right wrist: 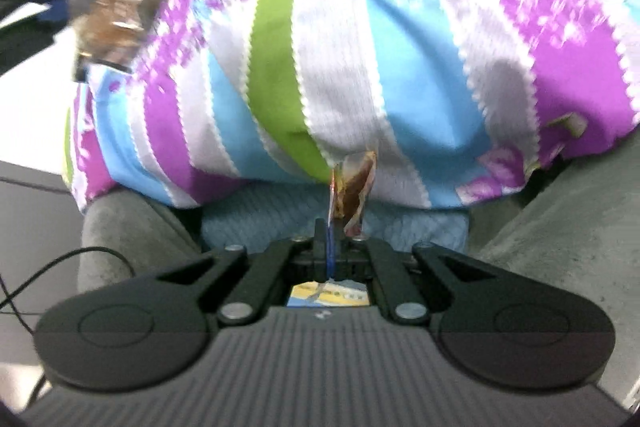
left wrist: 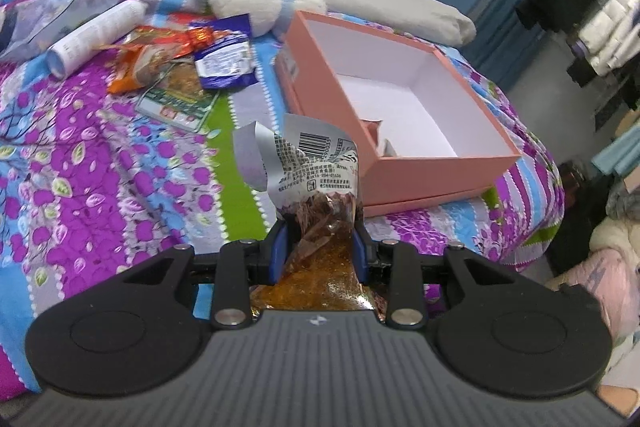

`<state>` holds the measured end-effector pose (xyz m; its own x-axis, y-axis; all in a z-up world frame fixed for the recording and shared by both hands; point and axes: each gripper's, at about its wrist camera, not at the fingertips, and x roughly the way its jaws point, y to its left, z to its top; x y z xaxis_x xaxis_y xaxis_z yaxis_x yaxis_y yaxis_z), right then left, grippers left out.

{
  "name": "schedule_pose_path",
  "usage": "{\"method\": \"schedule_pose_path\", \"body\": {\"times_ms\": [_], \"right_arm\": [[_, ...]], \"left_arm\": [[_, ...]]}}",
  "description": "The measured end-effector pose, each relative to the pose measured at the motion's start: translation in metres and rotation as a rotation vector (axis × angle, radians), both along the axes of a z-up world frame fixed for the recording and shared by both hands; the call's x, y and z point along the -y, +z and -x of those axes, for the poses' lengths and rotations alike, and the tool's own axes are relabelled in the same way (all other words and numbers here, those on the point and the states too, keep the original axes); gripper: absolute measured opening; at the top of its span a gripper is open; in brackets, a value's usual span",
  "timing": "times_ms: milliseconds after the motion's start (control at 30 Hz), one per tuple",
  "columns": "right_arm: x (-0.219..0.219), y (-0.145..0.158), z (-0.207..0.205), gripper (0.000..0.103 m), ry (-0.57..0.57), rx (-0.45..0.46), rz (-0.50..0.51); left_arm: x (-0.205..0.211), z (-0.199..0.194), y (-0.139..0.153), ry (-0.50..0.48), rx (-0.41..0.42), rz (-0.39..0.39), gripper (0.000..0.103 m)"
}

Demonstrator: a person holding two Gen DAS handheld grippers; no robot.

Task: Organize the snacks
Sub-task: 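Lower the dried-meat bag into the pink box and open the left tool while the right tool drops its pack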

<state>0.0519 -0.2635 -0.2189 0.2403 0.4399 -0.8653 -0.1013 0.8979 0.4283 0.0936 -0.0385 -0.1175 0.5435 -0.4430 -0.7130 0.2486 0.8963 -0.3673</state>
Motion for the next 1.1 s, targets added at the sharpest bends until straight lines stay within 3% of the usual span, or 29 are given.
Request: {"method": "schedule_pose_path", "body": {"times_ms": [300, 633, 800, 967, 1100], "right_arm": [[0.008, 0.061, 0.004, 0.003, -0.060, 0.176, -0.016], [0.037, 0.130, -0.027, 0.003, -0.114, 0.372, -0.002], [0.057, 0.170, -0.049, 0.003, -0.185, 0.519, 0.014], [0.079, 0.202, -0.076, 0.003, -0.270, 0.655, 0.060], [0.095, 0.198, -0.107, 0.003, -0.306, 0.664, 0.109]], "left_arm": [[0.023, -0.004, 0.016, -0.058, 0.020, -0.023, 0.038], [0.061, -0.036, 0.073, -0.116, 0.149, -0.084, 0.038], [0.087, -0.063, 0.098, -0.134, 0.205, -0.101, 0.038], [0.110, -0.095, 0.109, -0.121, 0.206, -0.111, 0.038], [0.129, -0.129, 0.101, -0.097, 0.152, -0.113, 0.038]]}}
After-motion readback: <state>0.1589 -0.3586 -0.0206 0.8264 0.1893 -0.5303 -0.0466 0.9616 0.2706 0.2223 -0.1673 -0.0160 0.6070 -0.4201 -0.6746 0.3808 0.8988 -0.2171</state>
